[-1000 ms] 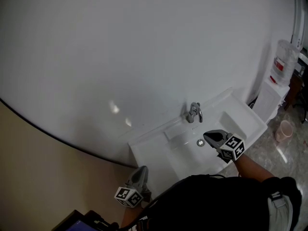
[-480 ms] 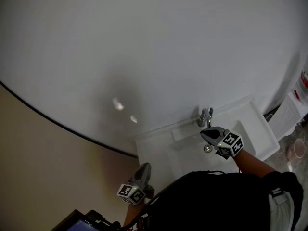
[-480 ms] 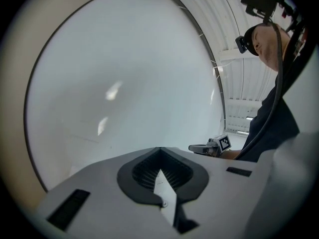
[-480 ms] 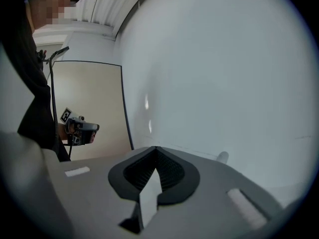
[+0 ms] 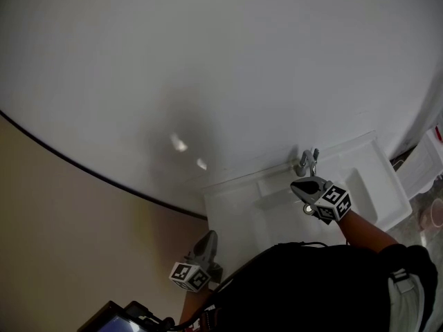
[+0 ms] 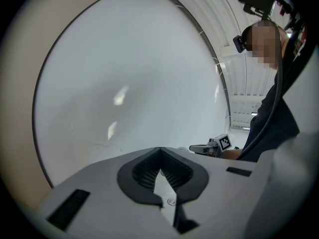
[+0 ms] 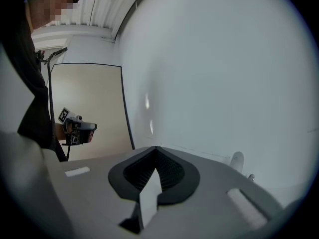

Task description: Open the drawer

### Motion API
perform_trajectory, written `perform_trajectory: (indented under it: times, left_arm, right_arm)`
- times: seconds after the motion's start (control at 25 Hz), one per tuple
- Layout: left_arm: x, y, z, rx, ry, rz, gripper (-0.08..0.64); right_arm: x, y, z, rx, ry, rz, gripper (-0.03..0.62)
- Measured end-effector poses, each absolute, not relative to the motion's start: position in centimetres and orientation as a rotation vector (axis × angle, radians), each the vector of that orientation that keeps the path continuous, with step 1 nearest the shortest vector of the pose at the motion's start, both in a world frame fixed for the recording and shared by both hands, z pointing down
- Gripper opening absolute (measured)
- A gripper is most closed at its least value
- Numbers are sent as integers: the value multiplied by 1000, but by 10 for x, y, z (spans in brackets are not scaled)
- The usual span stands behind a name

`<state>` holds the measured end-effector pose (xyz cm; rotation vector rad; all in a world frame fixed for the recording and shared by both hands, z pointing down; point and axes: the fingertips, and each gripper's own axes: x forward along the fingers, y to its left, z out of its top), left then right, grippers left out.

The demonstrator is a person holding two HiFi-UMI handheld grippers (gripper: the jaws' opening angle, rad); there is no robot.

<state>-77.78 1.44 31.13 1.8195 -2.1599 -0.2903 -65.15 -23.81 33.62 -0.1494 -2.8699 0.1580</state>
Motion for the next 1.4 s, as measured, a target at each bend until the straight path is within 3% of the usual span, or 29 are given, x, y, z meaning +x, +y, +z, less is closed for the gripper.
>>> perform_trajectory:
  times: [0.44, 0.96, 1.4]
  left_arm:
    - [-789, 4, 310, 1934, -2067, -317, -5]
    - [-767, -35, 298, 2184, -1769, -262, -5]
    - [-633, -126, 301, 2369, -1539, -62, -5]
  right_arm:
    - [-624, -245, 327, 55, -2862, 118, -2]
    - [-535, -263, 301, 556, -2864, 202, -2]
    - [-373, -305, 309, 861, -2862, 246, -2]
